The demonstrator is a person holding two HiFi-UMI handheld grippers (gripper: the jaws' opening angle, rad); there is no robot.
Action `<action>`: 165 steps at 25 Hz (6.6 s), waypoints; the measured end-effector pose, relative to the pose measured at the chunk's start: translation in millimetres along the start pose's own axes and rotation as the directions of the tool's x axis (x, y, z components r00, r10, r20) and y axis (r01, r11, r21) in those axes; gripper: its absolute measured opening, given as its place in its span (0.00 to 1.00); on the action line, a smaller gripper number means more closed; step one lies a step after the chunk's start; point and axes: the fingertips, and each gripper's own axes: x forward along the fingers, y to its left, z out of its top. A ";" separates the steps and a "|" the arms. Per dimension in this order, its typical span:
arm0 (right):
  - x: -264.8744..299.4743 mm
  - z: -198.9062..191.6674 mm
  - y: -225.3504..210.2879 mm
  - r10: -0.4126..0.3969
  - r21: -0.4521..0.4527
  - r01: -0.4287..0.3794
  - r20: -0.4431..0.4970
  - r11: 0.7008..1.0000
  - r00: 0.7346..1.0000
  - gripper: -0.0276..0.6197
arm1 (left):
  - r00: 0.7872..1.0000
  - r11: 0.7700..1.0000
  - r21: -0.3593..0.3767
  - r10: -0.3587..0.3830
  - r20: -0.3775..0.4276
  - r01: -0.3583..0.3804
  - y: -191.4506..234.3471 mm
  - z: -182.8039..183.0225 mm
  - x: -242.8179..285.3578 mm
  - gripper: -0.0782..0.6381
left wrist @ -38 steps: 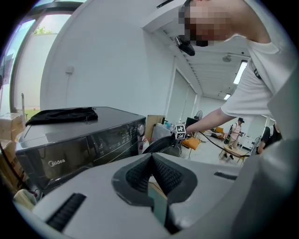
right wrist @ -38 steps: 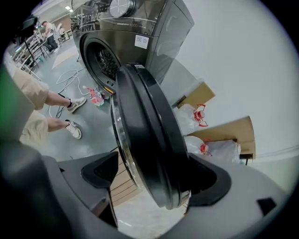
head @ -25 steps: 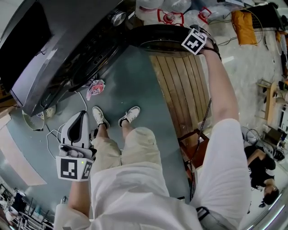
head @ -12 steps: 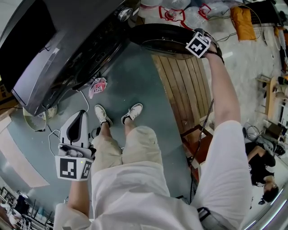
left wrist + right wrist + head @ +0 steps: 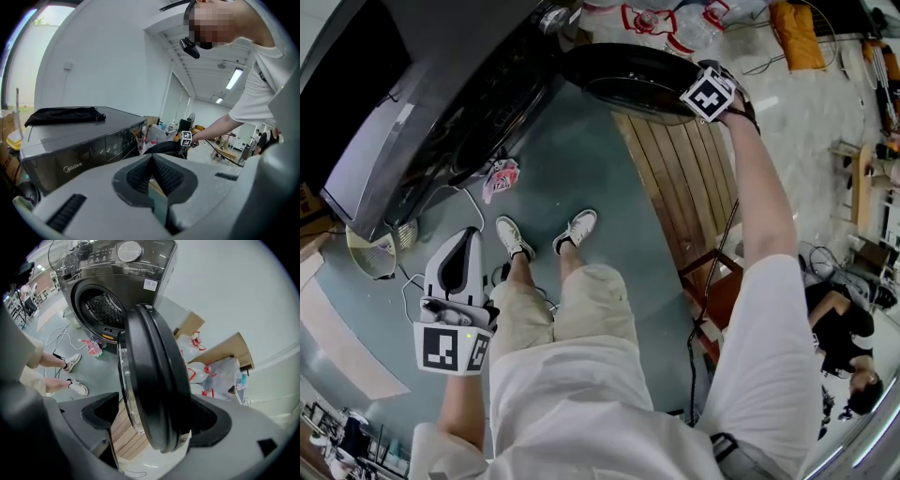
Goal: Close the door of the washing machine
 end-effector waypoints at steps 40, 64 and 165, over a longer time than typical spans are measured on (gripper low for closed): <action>-45.3 10.4 117.4 0.038 0.323 -0.099 0.189 0.941 0.981 0.69 | 0.991 0.991 0.024 -0.134 -0.021 0.135 43.8 6.7 -37.4 0.12; -62.3 59.5 209.1 0.026 0.422 -0.174 0.335 0.890 0.942 0.66 | 0.994 0.994 0.008 -0.109 0.002 0.109 72.9 6.6 -66.7 0.12; -105.0 335.0 334.4 0.054 0.517 -0.639 0.753 0.570 0.656 0.53 | 0.999 0.987 -0.157 0.033 0.020 -0.029 165.5 -19.9 -87.9 0.12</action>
